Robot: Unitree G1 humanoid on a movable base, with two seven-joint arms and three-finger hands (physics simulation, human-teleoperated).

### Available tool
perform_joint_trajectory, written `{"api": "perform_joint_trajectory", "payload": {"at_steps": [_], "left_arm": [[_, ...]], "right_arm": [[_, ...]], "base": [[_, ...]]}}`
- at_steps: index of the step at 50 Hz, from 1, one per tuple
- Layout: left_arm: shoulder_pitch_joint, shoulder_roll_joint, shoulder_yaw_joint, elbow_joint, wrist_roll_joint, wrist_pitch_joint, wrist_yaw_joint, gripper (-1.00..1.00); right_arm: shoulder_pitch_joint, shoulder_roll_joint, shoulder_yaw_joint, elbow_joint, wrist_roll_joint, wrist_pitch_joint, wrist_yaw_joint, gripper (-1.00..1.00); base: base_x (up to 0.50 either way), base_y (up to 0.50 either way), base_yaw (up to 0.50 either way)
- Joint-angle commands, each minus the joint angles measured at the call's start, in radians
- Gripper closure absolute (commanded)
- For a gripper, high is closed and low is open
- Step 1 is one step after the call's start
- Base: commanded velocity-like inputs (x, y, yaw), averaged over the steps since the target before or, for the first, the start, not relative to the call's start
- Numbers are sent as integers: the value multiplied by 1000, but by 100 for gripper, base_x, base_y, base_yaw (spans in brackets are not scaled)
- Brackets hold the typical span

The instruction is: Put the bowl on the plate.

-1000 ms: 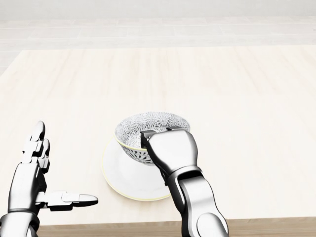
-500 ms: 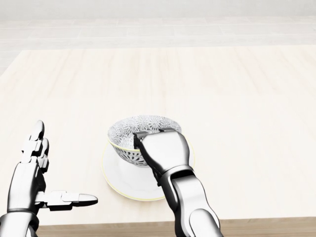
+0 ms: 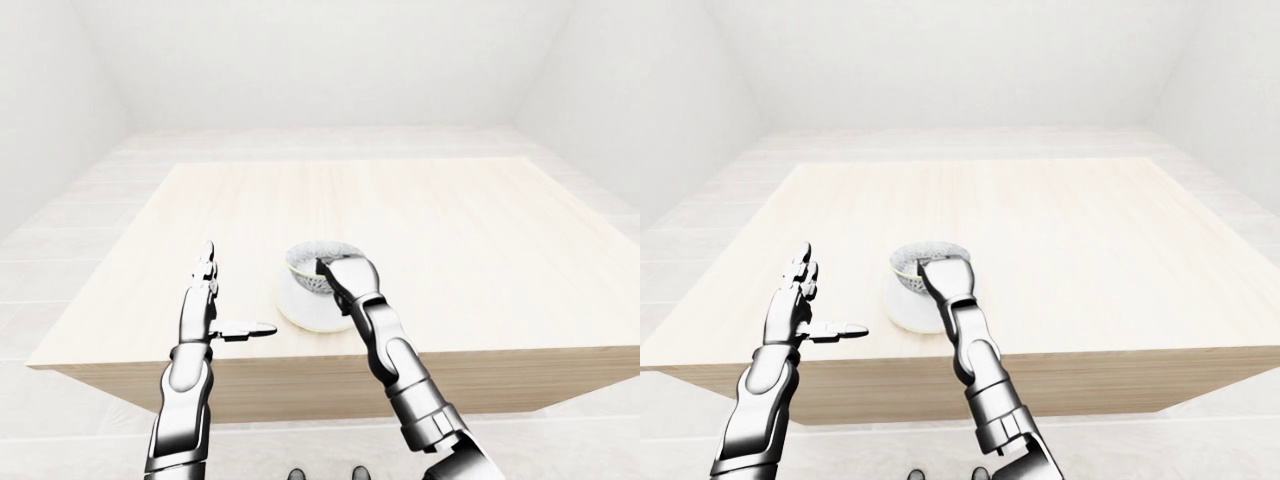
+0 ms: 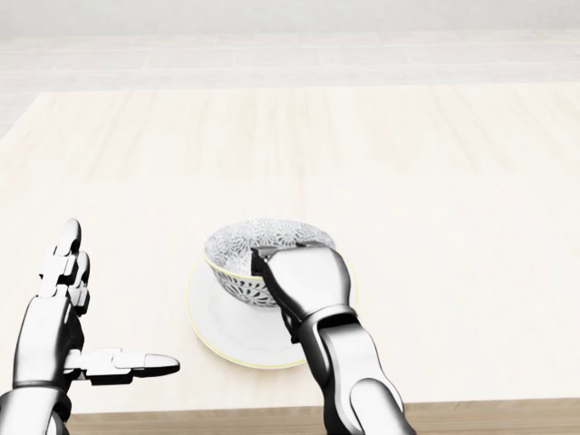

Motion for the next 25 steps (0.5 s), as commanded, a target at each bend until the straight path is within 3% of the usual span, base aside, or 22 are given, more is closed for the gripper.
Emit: {"api": "perform_joint_trajectory", "payload": {"at_steps": [1, 25], "left_arm": [[-2, -1, -1, -1, 0, 2, 2, -100], [-5, 1, 2, -7, -6, 10, 2, -100]], "right_arm": [[-8, -7, -5, 31, 37, 0, -50, 63], [-4, -13, -2, 58, 58, 0, -73, 64]], "base": [[0, 0, 0], [0, 0, 0]]}}
